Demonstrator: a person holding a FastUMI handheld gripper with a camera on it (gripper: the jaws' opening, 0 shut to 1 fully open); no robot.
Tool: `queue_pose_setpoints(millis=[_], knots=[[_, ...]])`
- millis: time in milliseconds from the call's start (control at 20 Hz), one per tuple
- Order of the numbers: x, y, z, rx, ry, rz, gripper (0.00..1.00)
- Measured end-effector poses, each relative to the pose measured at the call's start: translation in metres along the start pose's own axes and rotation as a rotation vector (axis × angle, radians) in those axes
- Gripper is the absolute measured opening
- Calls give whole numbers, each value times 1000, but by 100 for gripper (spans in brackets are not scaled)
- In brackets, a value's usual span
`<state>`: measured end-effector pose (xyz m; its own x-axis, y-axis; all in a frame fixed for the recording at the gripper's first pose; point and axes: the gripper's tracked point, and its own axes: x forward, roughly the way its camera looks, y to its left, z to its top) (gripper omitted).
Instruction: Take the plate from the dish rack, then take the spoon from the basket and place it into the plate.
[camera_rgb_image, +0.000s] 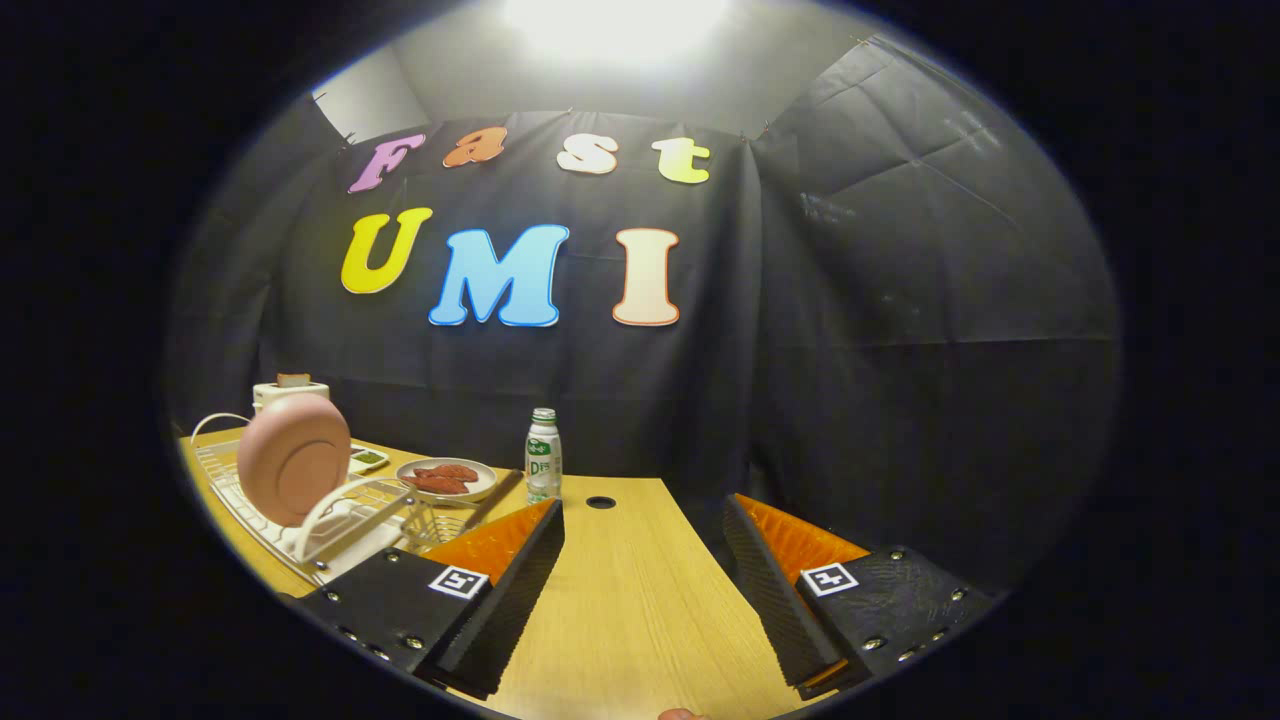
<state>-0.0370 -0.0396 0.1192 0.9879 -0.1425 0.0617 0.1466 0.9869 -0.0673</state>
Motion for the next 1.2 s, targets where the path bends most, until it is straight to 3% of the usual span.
queue_pose_setpoints(millis=[300,650,900,1200], knots=[[-47,70,61,48,-30,113,98],[-54,137,134,84,-113,261,98],[-33,156,172,97,-153,288,98],[-9,156,179,112,-130,266,98]])
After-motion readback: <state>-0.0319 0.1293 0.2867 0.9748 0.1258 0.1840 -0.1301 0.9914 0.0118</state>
